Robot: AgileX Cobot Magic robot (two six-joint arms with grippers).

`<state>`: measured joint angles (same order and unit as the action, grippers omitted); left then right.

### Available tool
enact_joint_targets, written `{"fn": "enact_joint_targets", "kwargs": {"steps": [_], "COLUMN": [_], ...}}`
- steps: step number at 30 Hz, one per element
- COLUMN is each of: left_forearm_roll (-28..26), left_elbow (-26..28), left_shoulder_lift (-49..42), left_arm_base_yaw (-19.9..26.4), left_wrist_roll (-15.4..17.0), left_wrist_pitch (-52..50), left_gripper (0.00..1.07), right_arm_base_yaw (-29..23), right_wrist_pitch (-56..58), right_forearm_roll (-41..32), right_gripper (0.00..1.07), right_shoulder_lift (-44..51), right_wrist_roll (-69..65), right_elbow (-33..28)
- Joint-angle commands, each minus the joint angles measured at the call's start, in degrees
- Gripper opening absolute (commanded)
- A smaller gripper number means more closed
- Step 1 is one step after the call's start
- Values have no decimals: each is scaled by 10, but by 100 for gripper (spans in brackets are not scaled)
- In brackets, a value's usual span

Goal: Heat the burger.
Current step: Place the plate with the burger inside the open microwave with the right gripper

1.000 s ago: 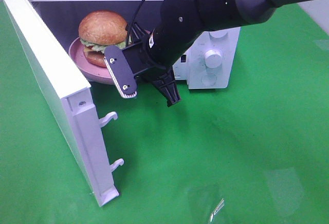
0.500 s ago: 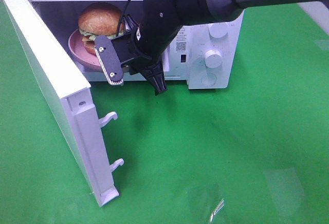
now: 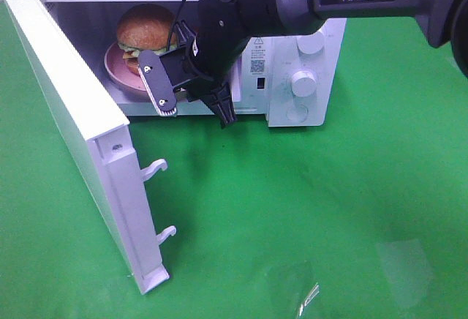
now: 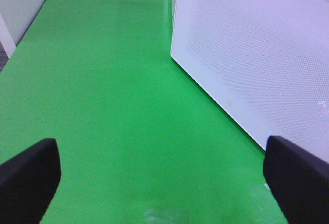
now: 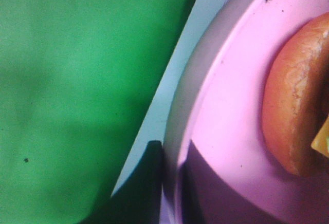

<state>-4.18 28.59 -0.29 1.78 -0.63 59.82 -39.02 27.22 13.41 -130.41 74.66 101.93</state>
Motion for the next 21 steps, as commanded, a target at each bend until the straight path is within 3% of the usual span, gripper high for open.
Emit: {"fn": "enact_joint_targets", "kwargs": {"steps": [1,15,21], "left_forearm_roll": [1,1,1], "left_elbow": [-2,-2,-2], "left_shoulder_lift": [-11,-9,-9], "left_arm_base_yaw": [-3,-3,-3], "left_wrist_roll": [1,2,1], "left_wrist_pitch": [-5,-5,-5], "left_gripper": [100,100,100], "right_arm_base_yaw": [9,9,9], "right_wrist_pitch": [-31,-34,-29], "right_forearm_roll": [9,9,9], "right_gripper": [2,4,14], "right_shoulder_lift": [-2,-33,-30], "right_wrist_roll": [-7,-36,-56], "right_elbow": [15,57,57]}}
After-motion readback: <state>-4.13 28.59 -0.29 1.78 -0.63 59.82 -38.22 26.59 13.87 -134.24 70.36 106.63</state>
